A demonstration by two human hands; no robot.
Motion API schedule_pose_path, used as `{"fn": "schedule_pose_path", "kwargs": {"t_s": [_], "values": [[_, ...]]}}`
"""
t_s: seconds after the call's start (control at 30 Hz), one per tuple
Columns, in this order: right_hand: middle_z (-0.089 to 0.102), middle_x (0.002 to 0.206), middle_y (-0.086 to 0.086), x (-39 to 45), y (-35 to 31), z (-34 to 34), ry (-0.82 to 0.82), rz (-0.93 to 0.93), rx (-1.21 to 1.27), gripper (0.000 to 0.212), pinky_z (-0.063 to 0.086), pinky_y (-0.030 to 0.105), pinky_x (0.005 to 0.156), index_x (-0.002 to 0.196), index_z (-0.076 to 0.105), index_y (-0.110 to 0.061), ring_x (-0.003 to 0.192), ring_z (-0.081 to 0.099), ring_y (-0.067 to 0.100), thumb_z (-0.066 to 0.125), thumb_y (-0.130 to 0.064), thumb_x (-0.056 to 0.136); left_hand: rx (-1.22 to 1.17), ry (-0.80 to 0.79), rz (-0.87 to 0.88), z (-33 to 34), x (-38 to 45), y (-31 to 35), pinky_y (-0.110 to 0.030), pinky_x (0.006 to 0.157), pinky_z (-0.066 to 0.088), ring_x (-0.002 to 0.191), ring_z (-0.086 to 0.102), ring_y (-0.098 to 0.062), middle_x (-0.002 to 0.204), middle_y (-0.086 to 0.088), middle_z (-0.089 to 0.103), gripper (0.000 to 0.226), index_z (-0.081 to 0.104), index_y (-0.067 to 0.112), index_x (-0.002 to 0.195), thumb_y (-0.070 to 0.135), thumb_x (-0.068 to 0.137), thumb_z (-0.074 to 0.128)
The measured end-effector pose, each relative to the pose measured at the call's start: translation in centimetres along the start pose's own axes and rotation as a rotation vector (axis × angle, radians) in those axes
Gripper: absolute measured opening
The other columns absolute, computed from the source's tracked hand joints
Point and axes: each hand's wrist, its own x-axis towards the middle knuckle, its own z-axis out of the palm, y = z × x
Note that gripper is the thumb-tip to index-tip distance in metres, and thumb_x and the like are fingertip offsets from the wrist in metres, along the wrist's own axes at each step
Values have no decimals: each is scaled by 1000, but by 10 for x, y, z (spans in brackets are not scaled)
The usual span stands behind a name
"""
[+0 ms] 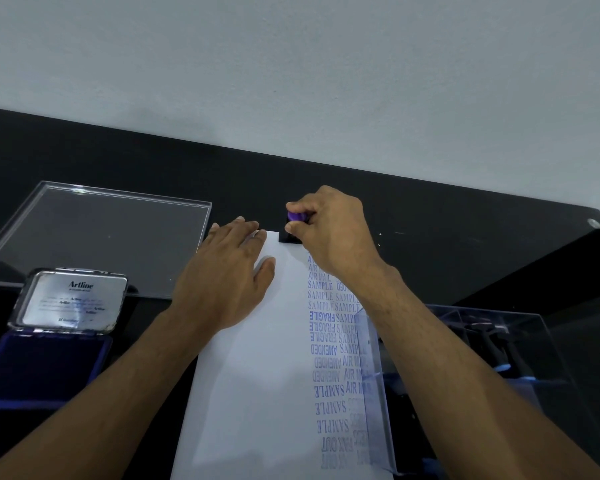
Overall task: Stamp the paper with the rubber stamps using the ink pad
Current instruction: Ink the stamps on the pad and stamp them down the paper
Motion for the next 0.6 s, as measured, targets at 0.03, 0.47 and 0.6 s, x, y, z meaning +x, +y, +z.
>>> {"fn": "schedule_pose_path", "kwargs": {"t_s": [0.03,0.47,0.6], "values": [[65,113,-2,1,0,0,-5,7,5,31,50,22,92,117,71,-17,96,61,10,74,-23,87,0,-5,-3,0,0,0,-40,120,16,147,35,-26,155,-8,45,69,46,11,148,55,98,28],[66,112,-3,4,-3,-2,-32,33,-11,29,41,12,84,116,72,-17,86,53,3,73,-22,87,-17,-4,-1,0,0,0,-46,123,22,148,34,-27,155,-9,45,69,46,10,148,54,98,27],[65,107,-4,6,-2,-2,-42,31,-37,25,35,4,73,113,73,-17,81,52,3,73,-21,88,-13,-13,-2,1,0,1,-46,123,22,148,34,-26,155,-8,44,70,46,11,149,55,98,26]]}}
